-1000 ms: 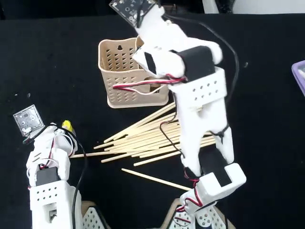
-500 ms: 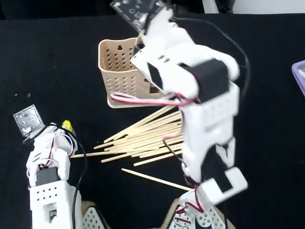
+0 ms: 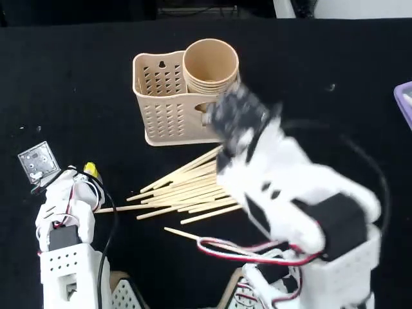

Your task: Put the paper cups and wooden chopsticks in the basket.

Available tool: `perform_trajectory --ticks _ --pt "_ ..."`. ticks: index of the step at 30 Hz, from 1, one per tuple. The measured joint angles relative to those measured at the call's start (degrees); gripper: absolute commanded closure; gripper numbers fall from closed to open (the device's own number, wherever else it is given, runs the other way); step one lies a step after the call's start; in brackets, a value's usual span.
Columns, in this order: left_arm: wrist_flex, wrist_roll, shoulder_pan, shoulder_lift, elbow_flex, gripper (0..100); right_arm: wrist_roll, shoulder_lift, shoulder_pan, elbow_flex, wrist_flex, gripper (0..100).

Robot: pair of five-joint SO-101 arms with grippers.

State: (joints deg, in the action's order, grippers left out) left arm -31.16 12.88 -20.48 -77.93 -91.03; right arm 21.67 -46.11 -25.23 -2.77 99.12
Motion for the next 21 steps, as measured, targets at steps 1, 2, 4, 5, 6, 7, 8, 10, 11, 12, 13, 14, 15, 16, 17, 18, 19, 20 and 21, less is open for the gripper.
perform_trajectory --ticks 1,2,4,5,6,7,8,10,11,12,13,14,15,16,17,18,19,20,21 --pt "0.0 0.0 0.0 0.0 0.0 86 0.62 -3.16 -0.09 -6.42 -0.53 88.1" --pt "0.0 0.0 0.0 0.0 0.0 86 1.23 -6.15 -0.35 -12.92 -1.76 88.1" --pt "0.0 0.0 0.0 0.0 0.0 86 2.99 -10.99 -0.79 -25.41 -4.22 88.1" --pt "0.0 0.0 0.0 0.0 0.0 86 4.13 -13.01 -0.97 -31.47 -5.19 88.1" --pt "0.0 0.0 0.0 0.0 0.0 86 5.36 -14.59 -0.97 -37.1 -6.07 88.1" --pt "0.0 0.0 0.0 0.0 0.0 86 7.03 -15.82 -0.97 -41.58 -6.51 88.1" --pt "0.0 0.0 0.0 0.0 0.0 86 9.23 -16.97 -0.97 -44.57 -6.51 88.1" --pt "0.0 0.0 0.0 0.0 0.0 86 13.63 -18.99 -0.44 -47.12 -6.33 88.1" --pt "0.0 0.0 0.0 0.0 0.0 86 15.38 -19.6 0.0 -47.38 -6.33 88.1" --pt "0.0 0.0 0.0 0.0 0.0 86 16.35 -20.04 0.53 -47.38 -6.33 88.1" --pt "0.0 0.0 0.0 0.0 0.0 86 16.79 -20.13 1.32 -47.47 -6.33 88.1" --pt "0.0 0.0 0.0 0.0 0.0 86 17.14 -20.13 2.02 -48.0 -6.33 88.1" --pt "0.0 0.0 0.0 0.0 0.0 86 17.23 -20.13 2.64 -48.44 -6.33 88.1" --pt "0.0 0.0 0.0 0.0 0.0 86 17.41 -19.78 3.43 -48.7 -6.33 88.1" --pt "0.0 0.0 0.0 0.0 0.0 86 17.49 -19.25 4.4 -49.32 -6.51 88.1" --pt "0.0 0.0 0.0 0.0 0.0 86 17.49 -17.85 5.45 -49.58 -7.03 88.1" --pt "0.0 0.0 0.0 0.0 0.0 86 17.67 -15.82 6.68 -50.02 -7.56 88.1" --pt "0.0 0.0 0.0 0.0 0.0 86 17.85 -14.33 7.56 -50.29 -8.18 88.1" --pt "0.0 0.0 0.0 0.0 0.0 86 18.02 -13.36 8.35 -50.37 -8.7 88.1"
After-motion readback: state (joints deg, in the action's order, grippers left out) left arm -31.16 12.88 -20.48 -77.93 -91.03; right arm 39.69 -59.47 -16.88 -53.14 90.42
